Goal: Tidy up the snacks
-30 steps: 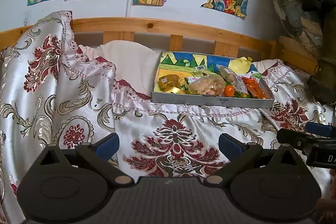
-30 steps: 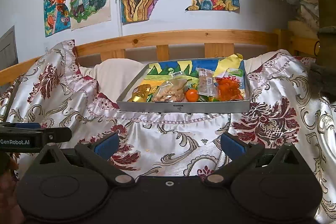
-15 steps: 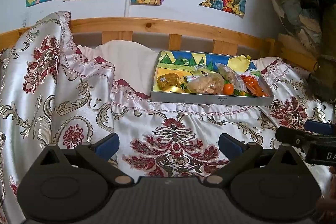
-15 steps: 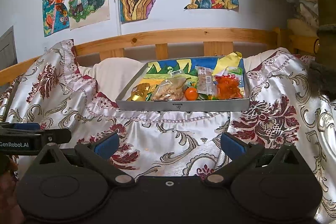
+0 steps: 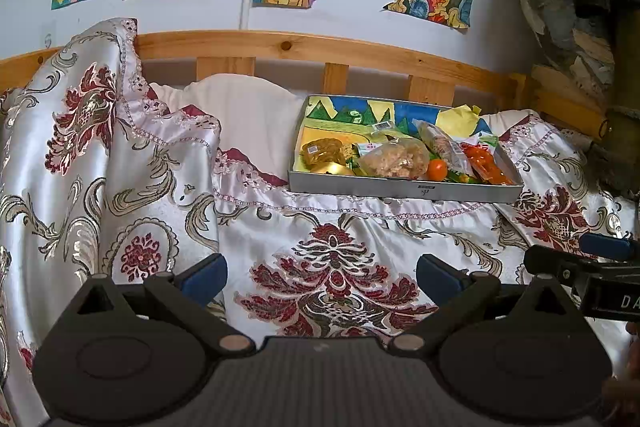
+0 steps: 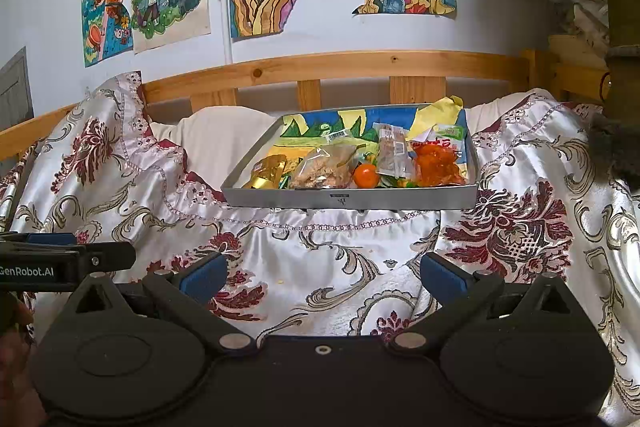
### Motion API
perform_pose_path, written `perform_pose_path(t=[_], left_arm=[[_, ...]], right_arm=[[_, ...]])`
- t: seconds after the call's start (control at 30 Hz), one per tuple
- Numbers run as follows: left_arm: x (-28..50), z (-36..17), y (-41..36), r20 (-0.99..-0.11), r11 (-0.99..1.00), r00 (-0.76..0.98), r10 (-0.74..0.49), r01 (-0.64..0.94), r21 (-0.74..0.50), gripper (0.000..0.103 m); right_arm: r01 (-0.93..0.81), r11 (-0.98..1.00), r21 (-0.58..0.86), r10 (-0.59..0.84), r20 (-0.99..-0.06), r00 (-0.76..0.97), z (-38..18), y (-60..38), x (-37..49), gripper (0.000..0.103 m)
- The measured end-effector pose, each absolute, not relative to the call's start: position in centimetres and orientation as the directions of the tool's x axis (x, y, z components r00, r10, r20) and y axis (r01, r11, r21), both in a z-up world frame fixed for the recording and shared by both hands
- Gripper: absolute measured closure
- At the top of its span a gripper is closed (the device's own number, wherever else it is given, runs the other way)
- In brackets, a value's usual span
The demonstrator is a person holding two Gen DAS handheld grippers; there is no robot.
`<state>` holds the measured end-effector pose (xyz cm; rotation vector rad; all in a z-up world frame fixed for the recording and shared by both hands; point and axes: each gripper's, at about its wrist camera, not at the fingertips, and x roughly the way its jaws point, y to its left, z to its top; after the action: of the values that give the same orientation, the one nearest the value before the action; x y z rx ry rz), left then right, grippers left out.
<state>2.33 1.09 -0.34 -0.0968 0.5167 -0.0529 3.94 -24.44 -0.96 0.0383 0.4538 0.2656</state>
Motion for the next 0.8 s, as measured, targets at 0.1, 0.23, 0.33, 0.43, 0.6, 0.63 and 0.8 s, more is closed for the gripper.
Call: perform_pose_path(t=[0.1,0.23,0.33,0.43,0.6,0.63,0.8], left_arm=[[2.33,-0.35,1.09,-0.491,0.994,0.868,-0.075,0.026,-0.106,0.0],[2.34,-0.35,1.09,-0.492,0.994,0.867,-0.075,0.026,-0.106,0.0],[2.34,-0.36,1.08,-0.491,0.994,0.868,-0.075,0.026,-0.106,0.0],[2.35,-0.35,1.11,-0.492,0.994,0.867,-0.075,0.026,-0.106,0.0],[2.4,-0.38,1.13,-0.494,0.994,0.866,-0.075,0.024,-0.109,0.0],[2.39,-0.44,1.11,-0.495,0.994,0.866,-0.074,0.022,-0.11,0.0],[2.3,-0.57,1.04,-0.497,0.994,0.865,-0.069,0.014,-0.113,0.0]], right_arm=[[-0.245,0.965,0.095,0.262,-0.429,0.865,-0.91,-24.44,3.95,0.001],[-0.245,0.965,0.093,0.261,-0.432,0.863,-1.11,-24.38,3.99,0.001],[-0.246,0.965,0.093,0.262,-0.432,0.863,-1.14,-24.39,4.02,0.001],[-0.246,0.965,0.093,0.261,-0.433,0.863,-1.11,-24.39,4.03,0.001],[-0.247,0.965,0.093,0.262,-0.436,0.861,-1.21,-24.36,4.07,0.001],[-0.247,0.965,0.092,0.262,-0.436,0.861,-1.27,-24.34,4.04,0.001],[-0.247,0.965,0.092,0.262,-0.437,0.861,-1.26,-24.32,4.07,0.001]])
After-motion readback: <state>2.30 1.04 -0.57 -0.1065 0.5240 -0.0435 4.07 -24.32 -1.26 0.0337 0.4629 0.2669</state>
